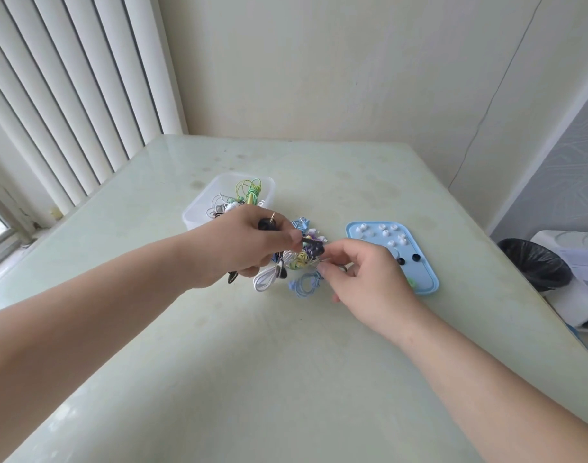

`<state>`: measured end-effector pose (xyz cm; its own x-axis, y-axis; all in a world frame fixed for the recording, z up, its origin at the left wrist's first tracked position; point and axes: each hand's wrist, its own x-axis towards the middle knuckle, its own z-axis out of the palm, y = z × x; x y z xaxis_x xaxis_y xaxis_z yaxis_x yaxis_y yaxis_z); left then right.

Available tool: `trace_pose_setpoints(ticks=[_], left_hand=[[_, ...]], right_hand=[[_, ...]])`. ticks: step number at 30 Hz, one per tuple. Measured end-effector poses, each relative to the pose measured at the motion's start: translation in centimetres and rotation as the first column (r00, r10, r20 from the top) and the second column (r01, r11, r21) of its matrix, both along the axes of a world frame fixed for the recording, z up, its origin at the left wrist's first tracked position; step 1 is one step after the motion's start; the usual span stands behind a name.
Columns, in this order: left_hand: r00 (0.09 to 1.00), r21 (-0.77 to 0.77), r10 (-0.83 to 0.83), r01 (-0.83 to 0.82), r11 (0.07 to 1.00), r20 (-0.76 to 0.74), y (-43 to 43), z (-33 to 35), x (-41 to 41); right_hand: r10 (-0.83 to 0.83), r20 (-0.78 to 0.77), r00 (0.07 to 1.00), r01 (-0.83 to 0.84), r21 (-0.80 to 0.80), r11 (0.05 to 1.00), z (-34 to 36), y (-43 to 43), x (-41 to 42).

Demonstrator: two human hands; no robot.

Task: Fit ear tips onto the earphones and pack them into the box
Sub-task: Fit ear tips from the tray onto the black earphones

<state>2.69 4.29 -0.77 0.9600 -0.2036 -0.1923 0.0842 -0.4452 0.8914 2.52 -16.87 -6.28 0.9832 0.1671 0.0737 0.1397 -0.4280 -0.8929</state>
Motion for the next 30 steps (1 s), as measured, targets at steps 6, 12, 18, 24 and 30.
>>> trace_pose_setpoints(ticks=[6, 12, 18, 24, 30], left_hand=[[0.999, -0.247, -0.011, -0.002, 0.969, -0.051, -0.8, 1.1, -0.7], [0.998, -0.435, -0.014, -0.017, 0.900, -0.068, -3.5, 0.7, -1.8], [1.000, -0.511, 0.010, -0.022, 0.859, -0.025, -8.0, -1.8, -2.0], [0.995, -0.465, 0.096, -0.087, 0.881, -0.005, -11.4, -4.8, -2.3], [0.991, -0.456, 0.126, -0.093, 0.885, 0.043, -11.5, -5.4, -2.2]], right_hand=[[0.057, -0.104, 0.993, -0.023, 0.303, 0.953, 1.9, 0.0, -0.5], [0.301, -0.211, 0.930, -0.102, 0.640, 0.762, 3.3, -2.7, -1.3], [0.250, -0.323, 0.913, -0.012, 0.591, 0.807, 2.6, -4.8, -2.8], [0.021, -0.351, 0.936, 0.189, 0.552, 0.812, 1.0, -7.0, -2.3], [0.035, -0.340, 0.940, 0.139, 0.472, 0.870, 0.7, -8.6, -1.6]])
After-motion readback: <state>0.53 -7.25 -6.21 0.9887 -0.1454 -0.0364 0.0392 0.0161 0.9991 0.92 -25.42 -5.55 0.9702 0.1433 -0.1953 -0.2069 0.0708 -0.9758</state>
